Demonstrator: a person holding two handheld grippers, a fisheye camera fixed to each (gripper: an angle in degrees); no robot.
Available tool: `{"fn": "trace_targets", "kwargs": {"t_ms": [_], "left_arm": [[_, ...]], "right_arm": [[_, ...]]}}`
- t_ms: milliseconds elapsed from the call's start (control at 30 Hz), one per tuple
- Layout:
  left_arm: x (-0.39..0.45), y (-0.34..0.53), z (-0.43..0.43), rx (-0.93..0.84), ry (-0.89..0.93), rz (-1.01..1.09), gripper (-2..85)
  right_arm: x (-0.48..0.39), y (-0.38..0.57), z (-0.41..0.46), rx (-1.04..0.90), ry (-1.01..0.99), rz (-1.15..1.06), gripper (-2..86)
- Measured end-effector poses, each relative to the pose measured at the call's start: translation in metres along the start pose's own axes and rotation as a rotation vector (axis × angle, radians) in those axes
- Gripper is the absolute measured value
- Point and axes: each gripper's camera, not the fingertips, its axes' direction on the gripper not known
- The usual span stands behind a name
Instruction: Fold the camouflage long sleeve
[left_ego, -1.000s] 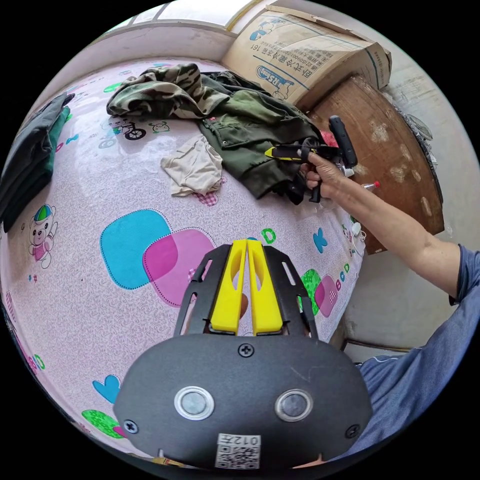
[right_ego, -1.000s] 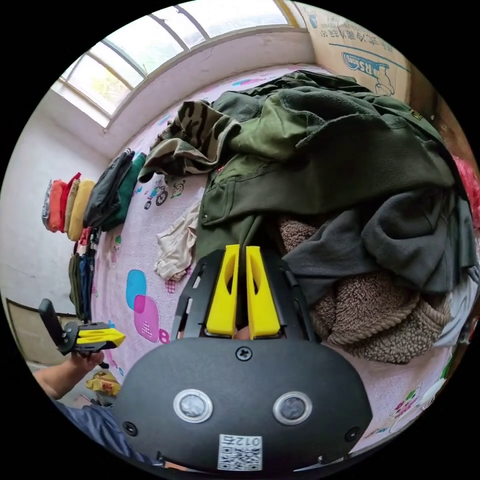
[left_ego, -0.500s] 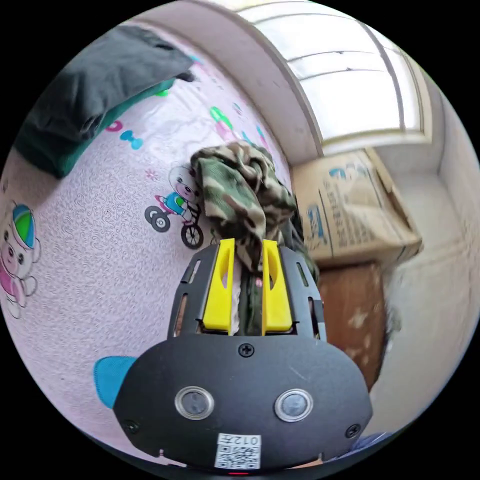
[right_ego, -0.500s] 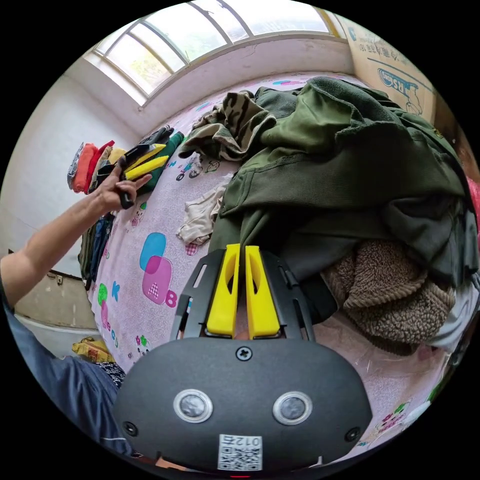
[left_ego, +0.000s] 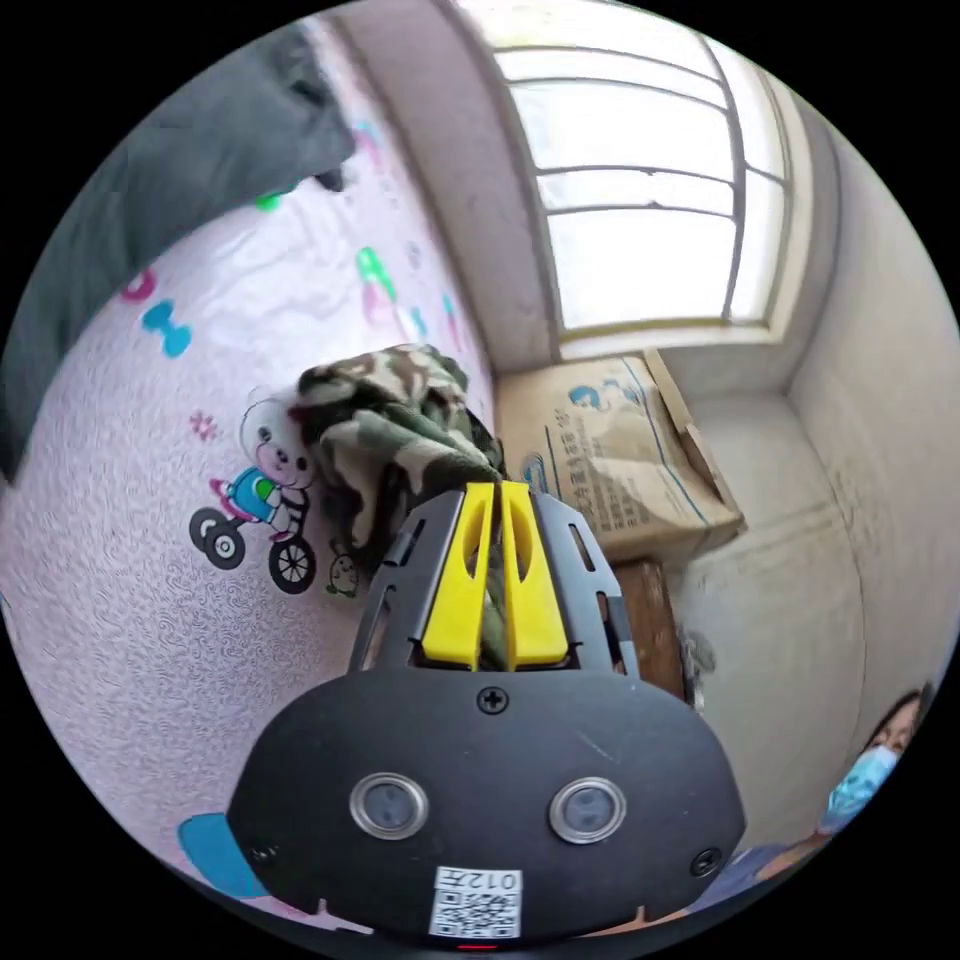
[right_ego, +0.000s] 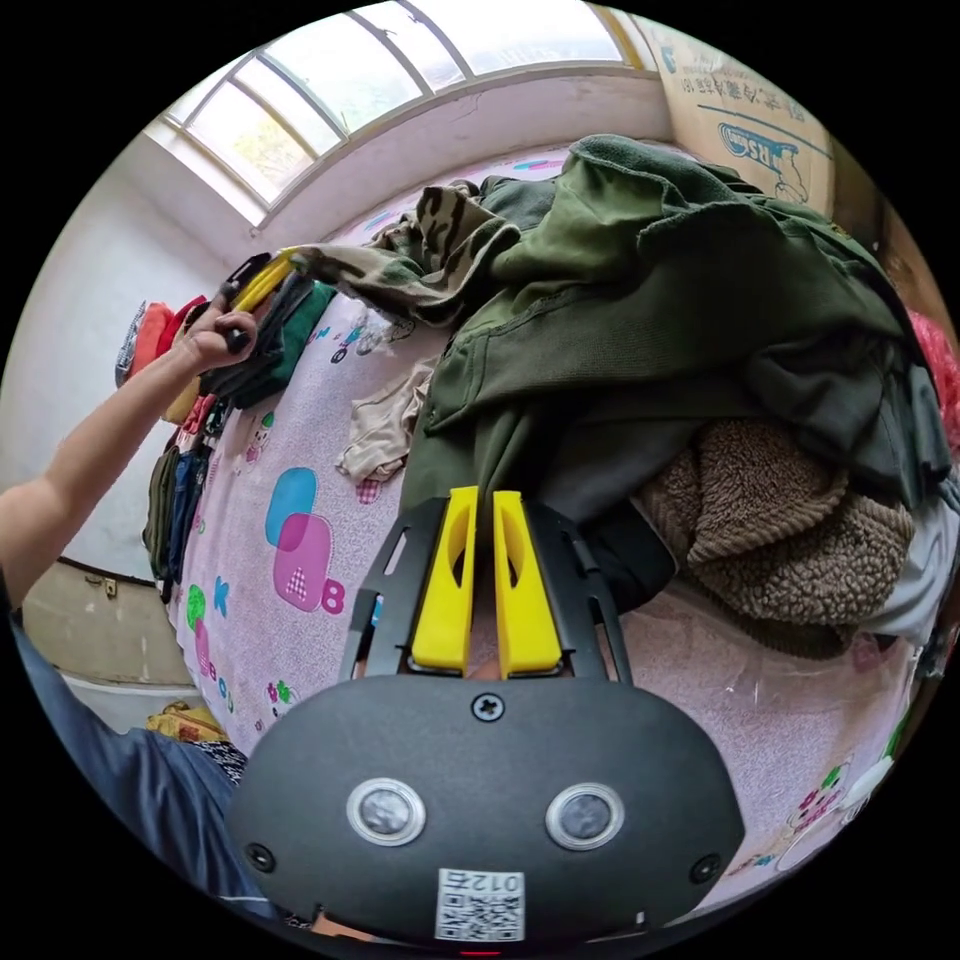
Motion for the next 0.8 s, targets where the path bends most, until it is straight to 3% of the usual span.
{"fn": "trace_targets", "kwargs": {"t_ms": [267, 400, 600, 800], "left_arm": [[0.142, 0.028, -0.129, -0.165, 0.026, 0.360, -0.1], [0.212, 0.044, -0.189, -0.204, 0.031, 0.478, -0.1], [0.282, 0.087, -0.257, -0.296, -0.095, 0.599, 0.0], [0.298, 0.166, -0.339, -0.479, -0.015, 0.703, 0.1]], "right_arm": [[-0.028, 0.011, -0.025, 0.005, 0.107, 0.030, 2.1], [-0.067, 0.029, -0.069, 0.137, 0.164, 0.016, 1.9], [-0.173, 0.043, -0.140, 0.292, -0.088, -0.175, 1.5], [-0.269, 0.059, -0.152, 0.251, -0.218, -0.350, 1.9]]}}
